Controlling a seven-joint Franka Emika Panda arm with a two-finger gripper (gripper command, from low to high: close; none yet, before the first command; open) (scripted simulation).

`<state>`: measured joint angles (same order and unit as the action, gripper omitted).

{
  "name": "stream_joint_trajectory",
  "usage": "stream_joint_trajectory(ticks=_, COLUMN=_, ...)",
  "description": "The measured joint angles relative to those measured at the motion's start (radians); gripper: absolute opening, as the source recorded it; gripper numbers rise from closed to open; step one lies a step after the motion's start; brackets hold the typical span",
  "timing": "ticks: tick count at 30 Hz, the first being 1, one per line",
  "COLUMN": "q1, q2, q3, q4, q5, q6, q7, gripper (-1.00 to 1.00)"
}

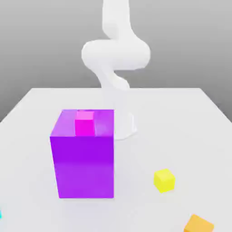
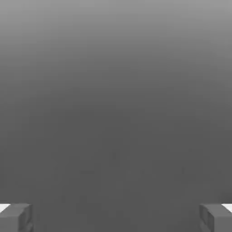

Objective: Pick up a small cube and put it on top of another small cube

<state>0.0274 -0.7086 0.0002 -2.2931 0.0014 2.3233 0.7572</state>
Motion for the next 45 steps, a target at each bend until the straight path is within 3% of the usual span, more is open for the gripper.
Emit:
stream_joint_trajectory(ticks=18, q1=0.159, q2=0.659, q3=0.048, q4=0.05, q5=0.006, q6=0.168, q7=-0.306, gripper=0.0)
stream_joint_trajectory(ticks=33, q1=0.248, q2=1.204, q3=0.081, q4=0.105, q5=-0.087, q6=0.359, q7=-0.442, gripper=0.0)
stream_joint_trajectory(ticks=34, q1=0.253, q2=1.239, q3=0.074, q4=0.112, q5=-0.09, q6=0.386, q7=-0.441, gripper=-1.0)
stream_joint_trajectory(ticks=41, q1=0.255, q2=1.247, q3=0.073, q4=0.114, q5=-0.092, q6=0.391, q7=-0.44, gripper=-1.0)
stream_joint_trajectory(ticks=45, q1=0.243, q2=1.127, q3=0.088, q4=0.088, q5=-0.072, q6=0.296, q7=-0.454, gripper=-1.0)
